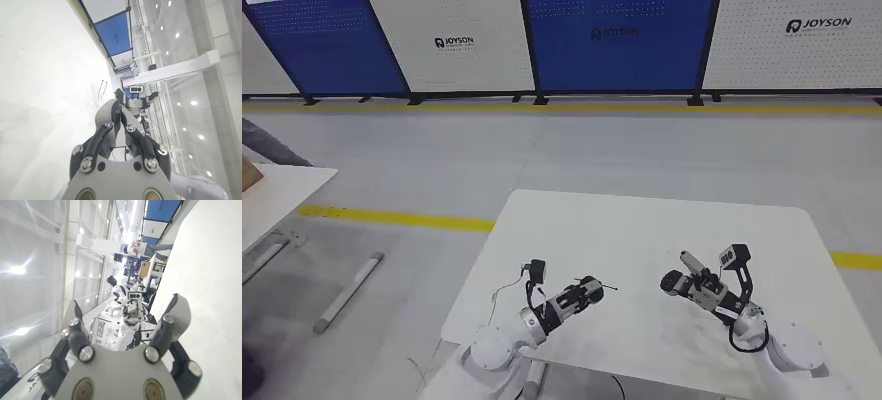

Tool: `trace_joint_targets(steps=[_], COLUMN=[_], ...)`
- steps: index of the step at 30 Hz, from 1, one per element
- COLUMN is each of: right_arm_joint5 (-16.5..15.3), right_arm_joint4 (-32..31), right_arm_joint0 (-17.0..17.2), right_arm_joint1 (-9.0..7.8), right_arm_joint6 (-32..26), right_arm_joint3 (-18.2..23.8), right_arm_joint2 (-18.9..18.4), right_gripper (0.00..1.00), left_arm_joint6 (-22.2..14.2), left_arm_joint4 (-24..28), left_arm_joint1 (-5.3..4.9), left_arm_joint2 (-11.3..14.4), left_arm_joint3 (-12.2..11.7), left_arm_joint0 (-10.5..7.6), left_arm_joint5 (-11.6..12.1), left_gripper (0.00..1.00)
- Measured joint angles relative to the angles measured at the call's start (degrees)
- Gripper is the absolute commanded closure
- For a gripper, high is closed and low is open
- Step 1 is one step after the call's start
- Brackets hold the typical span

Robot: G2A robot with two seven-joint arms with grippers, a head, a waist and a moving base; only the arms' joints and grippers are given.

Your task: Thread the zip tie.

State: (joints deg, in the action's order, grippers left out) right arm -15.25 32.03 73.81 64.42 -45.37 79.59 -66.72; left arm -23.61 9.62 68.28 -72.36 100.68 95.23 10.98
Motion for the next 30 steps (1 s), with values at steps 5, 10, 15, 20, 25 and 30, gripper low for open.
trace_joint_targets(steps=[5,10,15,20,25,30], right_arm_joint5=[0.0,0.0,0.0,0.0,0.0,0.0], right_arm_joint4=[0.0,0.0,0.0,0.0,0.0,0.0], right_arm_joint0=[0.0,0.0,0.0,0.0,0.0,0.0], right_arm_joint1=[0.0,0.0,0.0,0.0,0.0,0.0], right_arm_joint6=[0.0,0.0,0.0,0.0,0.0,0.0], right_arm_joint3=[0.0,0.0,0.0,0.0,0.0,0.0], right_arm_joint2=[0.0,0.0,0.0,0.0,0.0,0.0], right_gripper=[0.0,0.0,0.0,0.0,0.0,0.0], left_arm_joint6=[2.09,1.89,-0.2,-1.33,-1.24,-1.17], left_arm_joint4=[2.32,5.35,6.5,6.2,3.98,1.09], left_arm_joint1=[-0.21,-0.74,-1.16,-1.16,-1.01,-0.88], left_arm_joint2=[-1.93,-5.71,-9.26,-11.19,-10.44,-7.19], left_arm_joint3=[5.81,15.83,25.05,28.7,26.33,19.76], left_arm_joint0=[1.74,6.21,11.22,14.44,14.68,12.03], left_arm_joint5=[3.79,7.88,8.52,8.49,8.49,7.45], left_gripper=[1.0,1.0,1.0,1.0,1.0,1.0])
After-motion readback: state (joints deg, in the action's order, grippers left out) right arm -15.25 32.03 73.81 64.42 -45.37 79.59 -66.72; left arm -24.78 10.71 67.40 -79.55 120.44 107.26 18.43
